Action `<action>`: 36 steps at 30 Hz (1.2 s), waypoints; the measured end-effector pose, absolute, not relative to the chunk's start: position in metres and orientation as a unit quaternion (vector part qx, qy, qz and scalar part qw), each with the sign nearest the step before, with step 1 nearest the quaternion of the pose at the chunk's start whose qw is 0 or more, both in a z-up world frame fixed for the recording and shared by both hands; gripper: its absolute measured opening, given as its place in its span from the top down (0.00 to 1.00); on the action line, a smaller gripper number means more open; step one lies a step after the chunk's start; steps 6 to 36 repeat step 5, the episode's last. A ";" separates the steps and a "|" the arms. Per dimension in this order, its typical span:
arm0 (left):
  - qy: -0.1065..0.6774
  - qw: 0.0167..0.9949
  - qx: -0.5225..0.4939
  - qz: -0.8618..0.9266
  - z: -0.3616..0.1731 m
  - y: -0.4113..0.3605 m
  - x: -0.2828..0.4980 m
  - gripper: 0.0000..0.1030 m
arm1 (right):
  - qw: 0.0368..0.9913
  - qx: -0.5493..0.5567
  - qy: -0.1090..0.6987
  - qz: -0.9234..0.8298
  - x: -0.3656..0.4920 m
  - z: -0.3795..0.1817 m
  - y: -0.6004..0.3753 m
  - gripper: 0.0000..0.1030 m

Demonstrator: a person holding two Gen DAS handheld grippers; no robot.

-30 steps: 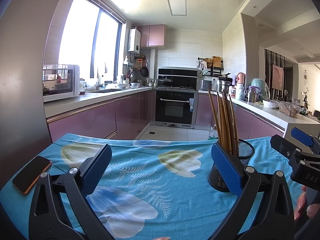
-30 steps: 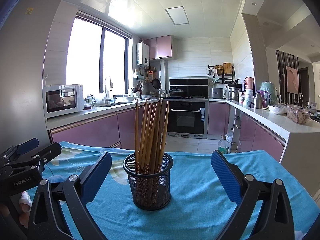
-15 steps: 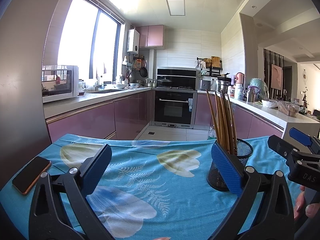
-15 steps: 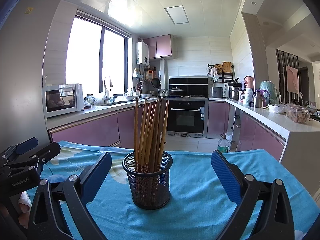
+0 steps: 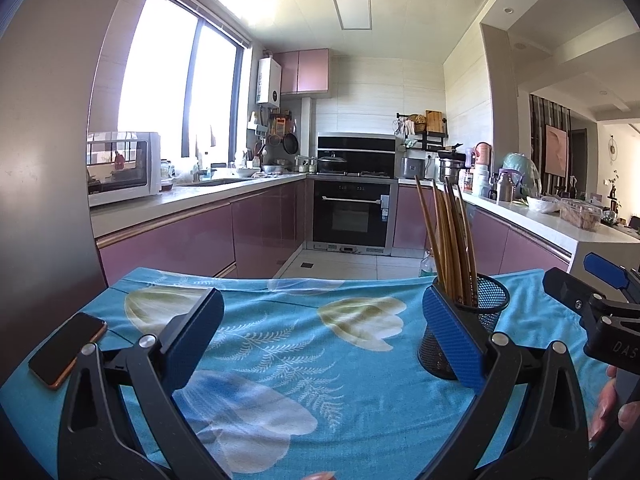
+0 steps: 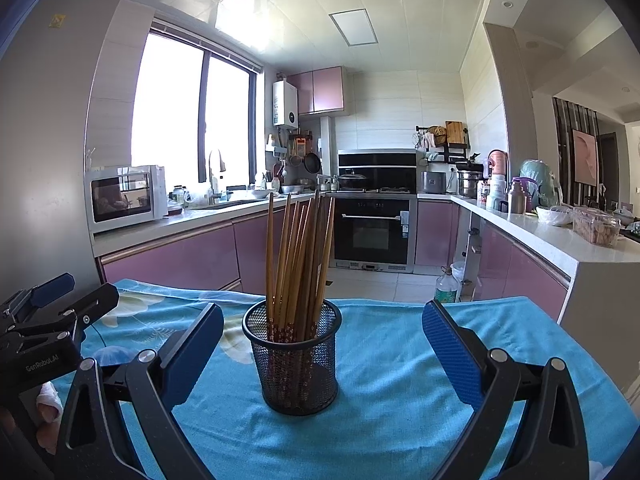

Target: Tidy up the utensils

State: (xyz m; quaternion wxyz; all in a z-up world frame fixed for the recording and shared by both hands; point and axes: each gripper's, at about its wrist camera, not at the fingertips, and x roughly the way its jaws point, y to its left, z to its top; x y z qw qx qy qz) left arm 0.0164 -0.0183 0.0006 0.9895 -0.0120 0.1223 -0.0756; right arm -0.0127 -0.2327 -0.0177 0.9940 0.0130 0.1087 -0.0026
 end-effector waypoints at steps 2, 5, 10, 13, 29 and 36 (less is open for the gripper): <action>0.139 0.988 -0.021 -0.070 -0.002 -0.013 0.023 0.05 | 0.992 0.011 0.127 -0.006 -0.009 -0.021 -0.240 0.06; 0.173 0.983 -0.020 -0.055 -0.007 -0.005 0.038 0.05 | 0.984 0.006 0.174 -0.037 0.003 -0.032 -0.266 0.06; 0.173 0.983 -0.020 -0.055 -0.007 -0.005 0.038 0.05 | 0.984 0.006 0.174 -0.037 0.003 -0.032 -0.266 0.06; 0.173 0.983 -0.020 -0.055 -0.007 -0.005 0.038 0.05 | 0.984 0.006 0.174 -0.037 0.003 -0.032 -0.266 0.06; 0.173 0.983 -0.020 -0.055 -0.007 -0.005 0.038 0.05 | 0.984 0.006 0.174 -0.037 0.003 -0.032 -0.266 0.06; 0.173 0.983 -0.020 -0.055 -0.007 -0.005 0.038 0.05 | 0.984 0.006 0.174 -0.037 0.003 -0.032 -0.266 0.06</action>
